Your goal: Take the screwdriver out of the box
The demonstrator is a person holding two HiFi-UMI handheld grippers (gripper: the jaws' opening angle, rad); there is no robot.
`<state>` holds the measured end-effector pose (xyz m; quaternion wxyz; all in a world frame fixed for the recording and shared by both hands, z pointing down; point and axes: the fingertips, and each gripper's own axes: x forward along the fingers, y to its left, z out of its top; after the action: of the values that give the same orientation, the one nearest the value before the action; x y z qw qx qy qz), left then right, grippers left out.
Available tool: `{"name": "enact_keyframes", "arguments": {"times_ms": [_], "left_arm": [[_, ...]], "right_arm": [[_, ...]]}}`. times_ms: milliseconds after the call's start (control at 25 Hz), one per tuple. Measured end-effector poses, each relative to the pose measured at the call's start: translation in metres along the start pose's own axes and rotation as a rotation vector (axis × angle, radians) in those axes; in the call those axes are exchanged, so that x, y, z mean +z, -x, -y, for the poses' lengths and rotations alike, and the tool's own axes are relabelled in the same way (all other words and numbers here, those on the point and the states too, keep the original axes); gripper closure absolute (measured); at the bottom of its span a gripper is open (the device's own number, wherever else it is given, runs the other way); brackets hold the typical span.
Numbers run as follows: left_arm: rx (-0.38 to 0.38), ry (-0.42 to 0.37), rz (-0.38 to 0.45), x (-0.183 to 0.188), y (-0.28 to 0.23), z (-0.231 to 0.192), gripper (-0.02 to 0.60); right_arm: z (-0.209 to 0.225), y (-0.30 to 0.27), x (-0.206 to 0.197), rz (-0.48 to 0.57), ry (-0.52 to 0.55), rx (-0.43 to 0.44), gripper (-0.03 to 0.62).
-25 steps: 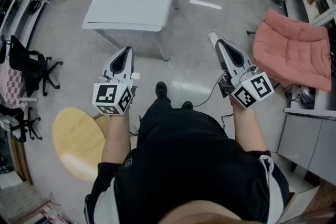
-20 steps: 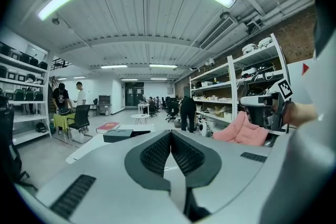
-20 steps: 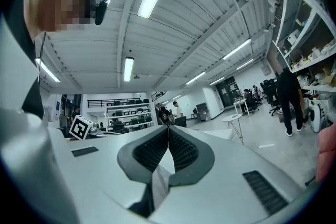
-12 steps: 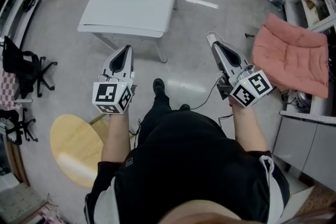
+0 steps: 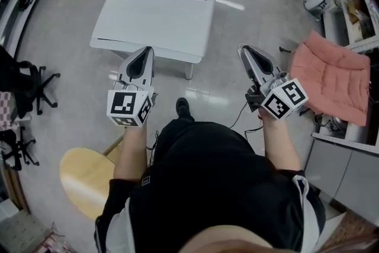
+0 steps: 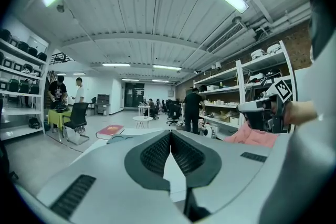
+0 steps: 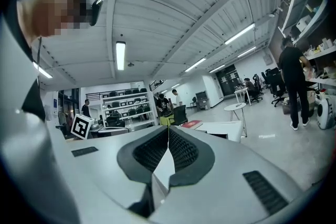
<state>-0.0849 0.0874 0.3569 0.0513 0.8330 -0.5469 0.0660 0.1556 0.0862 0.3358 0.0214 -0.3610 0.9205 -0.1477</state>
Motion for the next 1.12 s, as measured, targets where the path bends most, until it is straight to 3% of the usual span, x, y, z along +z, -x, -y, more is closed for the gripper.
{"name": "enact_keyframes", "arguments": {"times_ms": [400,800,1120], "left_arm": [[-0.027,0.050,0.003,-0.006,-0.032,-0.098,0.566],[-0.054,0.066,0.001,-0.008,-0.057,-0.120,0.566],[-0.039,0.056,-0.032,-0.003,-0.091,-0.128,0.566]], "right_arm": [[-0.019,-0.112,0.012,-0.039,0.027,0.009,0.564],[-0.008,-0.141,0.015,-0.056,0.029,-0.011,0.563],[0.032,-0.164,0.019,-0.036,-0.026,0.004,0.563]]}}
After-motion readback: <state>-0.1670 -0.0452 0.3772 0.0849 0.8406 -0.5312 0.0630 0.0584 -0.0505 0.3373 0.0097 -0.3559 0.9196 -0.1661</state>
